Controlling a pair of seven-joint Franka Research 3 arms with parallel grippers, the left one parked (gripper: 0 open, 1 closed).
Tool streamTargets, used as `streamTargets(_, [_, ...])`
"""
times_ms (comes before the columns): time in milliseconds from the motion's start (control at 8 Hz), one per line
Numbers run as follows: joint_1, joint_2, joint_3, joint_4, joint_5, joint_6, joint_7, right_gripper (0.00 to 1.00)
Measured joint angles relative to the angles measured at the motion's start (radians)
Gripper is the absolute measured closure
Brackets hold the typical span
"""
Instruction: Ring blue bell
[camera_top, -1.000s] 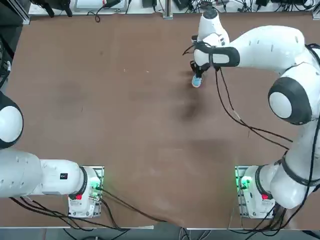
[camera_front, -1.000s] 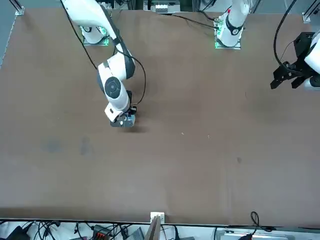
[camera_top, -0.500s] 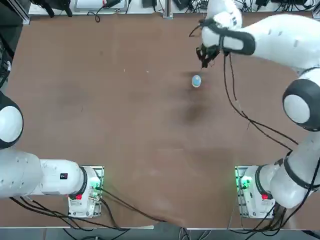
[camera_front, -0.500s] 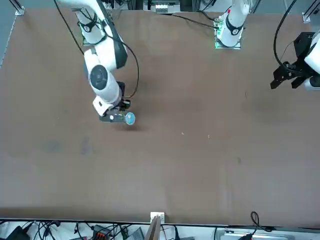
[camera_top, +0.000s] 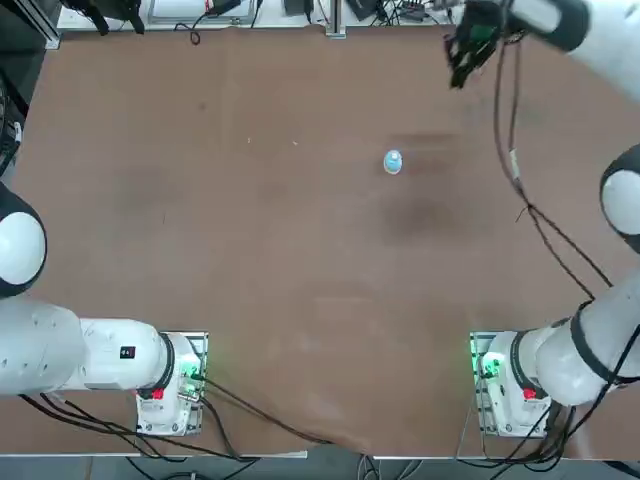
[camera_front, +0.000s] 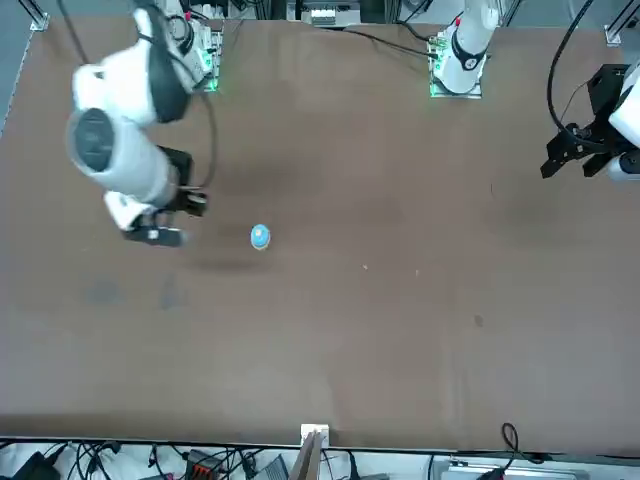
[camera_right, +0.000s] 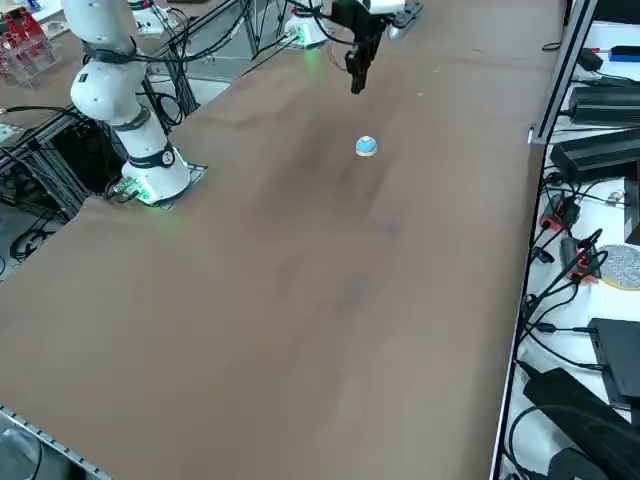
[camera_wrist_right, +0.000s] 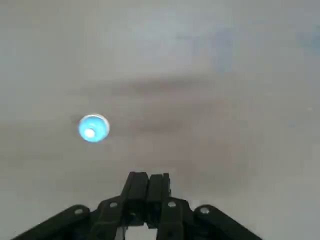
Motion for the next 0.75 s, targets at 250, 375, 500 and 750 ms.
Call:
streamTargets(250, [-0.130, -0.005, -0.003, 0.093, -0.001, -0.092, -0.128, 0.95])
streamTargets(375, [-0.196, -0.011, -0.004, 0.117, 0.000, -0.099, -0.162, 0.87])
streamTargets(500, [-0.258, -0.016, -0.004, 0.130, 0.000, -0.099, -0.190, 0.71])
streamTargets(750, [-0.318, -0.022, -0.004, 0.163, -0.001, -0.101, -0.285, 0.37])
